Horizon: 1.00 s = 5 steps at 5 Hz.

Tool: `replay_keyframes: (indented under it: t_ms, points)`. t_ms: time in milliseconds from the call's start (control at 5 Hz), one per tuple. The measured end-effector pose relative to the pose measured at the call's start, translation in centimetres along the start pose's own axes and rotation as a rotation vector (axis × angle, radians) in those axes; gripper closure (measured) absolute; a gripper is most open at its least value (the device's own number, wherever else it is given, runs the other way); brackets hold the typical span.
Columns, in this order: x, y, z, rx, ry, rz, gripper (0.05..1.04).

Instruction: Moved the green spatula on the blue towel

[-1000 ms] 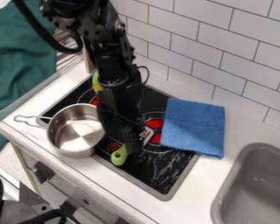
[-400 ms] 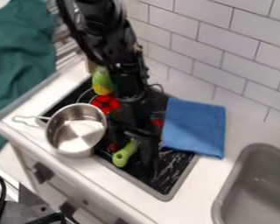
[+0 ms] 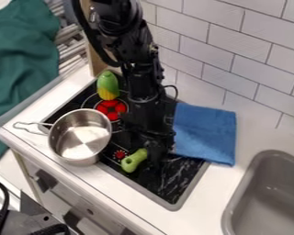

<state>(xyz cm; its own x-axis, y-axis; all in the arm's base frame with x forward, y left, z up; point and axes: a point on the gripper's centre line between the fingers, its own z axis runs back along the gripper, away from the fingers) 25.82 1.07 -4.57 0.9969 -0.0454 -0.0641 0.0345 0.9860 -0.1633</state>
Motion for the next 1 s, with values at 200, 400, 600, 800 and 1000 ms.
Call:
replay_keyframes:
  t_ms: [200,400,600,800,1000]
  points:
    - [0.0,0.1,0.0,0.007,-0.006,-0.015,0.702]
    - [-0.4,0.1,-0.1,0.010,-0.008,-0.041,0.803]
    - [-1.3,-0.2,0.2,0.028,0.018,-0.055,0.804]
    - [0.7,-1.5,2.7,0.083,-0.074,-0.072,0.804]
    - [3.1,-3.3,5.1,0.117,-0.171,-0.097,0.804]
